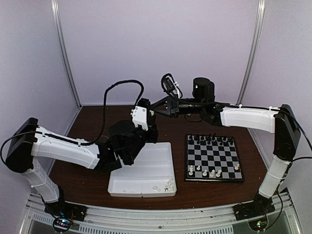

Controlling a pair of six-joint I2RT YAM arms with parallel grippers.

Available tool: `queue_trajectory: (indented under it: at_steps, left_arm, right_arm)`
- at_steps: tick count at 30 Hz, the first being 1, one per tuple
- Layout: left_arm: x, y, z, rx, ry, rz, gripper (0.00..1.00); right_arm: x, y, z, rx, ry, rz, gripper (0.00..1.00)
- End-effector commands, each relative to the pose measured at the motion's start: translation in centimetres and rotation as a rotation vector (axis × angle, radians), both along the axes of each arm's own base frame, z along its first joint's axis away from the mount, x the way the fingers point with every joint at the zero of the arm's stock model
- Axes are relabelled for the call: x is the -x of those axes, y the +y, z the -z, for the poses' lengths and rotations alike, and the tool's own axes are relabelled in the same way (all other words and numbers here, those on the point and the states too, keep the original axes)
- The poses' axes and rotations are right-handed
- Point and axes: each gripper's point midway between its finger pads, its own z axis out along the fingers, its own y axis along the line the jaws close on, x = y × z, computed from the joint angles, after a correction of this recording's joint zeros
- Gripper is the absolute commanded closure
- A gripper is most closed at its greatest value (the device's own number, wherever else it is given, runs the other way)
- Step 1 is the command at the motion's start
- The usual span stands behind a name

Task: Set up the chess pieces on the board
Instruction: Pass from the right arm to the left

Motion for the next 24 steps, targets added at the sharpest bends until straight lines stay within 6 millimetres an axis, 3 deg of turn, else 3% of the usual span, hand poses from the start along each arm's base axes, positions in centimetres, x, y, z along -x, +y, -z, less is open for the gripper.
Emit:
queue_trajectory:
  at_steps: [1,5,8,11,13,15,17,18,21,24]
  left_arm:
    - [-0.7,-0.1,-1.5,0.052,-0.015,0.016,0.92]
    - [-0.6,-0.1,-1.8,0.038,-0.029,0.038,0.96]
    - [-0.3,-0.3,-1.9,0.026,-0.031,0.073,1.00]
    - [0.3,-1.1,-1.7,-0.014,-0.005,0.151,1.00]
    - [0.9,-1.8,-1.4,-0.049,0.039,0.235,1.00]
    - [1.9,-3.0,-0.9,-0.093,0.099,0.369,1.00]
    - [3.4,-4.2,-0.4,-0.150,0.168,0.515,1.00]
    - [4.4,-4.8,-0.1,-0.177,0.207,0.593,1.00]
    - [7.7,-5.8,0.7,-0.227,0.322,0.814,1.00]
    - [10.8,-6.2,1.8,-0.260,0.459,0.985,1.00]
  right_arm:
    - [0.5,-0.9,-1.9,-0.035,-0.033,0.007,0.82]
    - [0.2,-1.1,-1.4,-0.027,-0.027,0.016,0.80]
    - [0.0,-1.5,-1.7,-0.031,-0.032,0.017,0.70]
    - [-1.3,-4.0,-4.2,-0.057,-0.097,0.022,0.55]
    - [-1.8,-6.4,-5.9,-0.063,-0.178,0.005,0.52]
    - [-1.5,-8.8,-6.0,-0.018,-0.238,-0.046,0.52]
    - [-0.2,-11.3,-4.6,0.078,-0.293,-0.097,0.51]
    - [1.0,-12.6,-3.5,0.152,-0.473,-0.132,0.50]
    - [5.8,-15.8,1.0,0.458,-0.735,-0.305,0.50]
    - [7.8,-17.8,3.6,0.622,-0.826,-0.376,0.51]
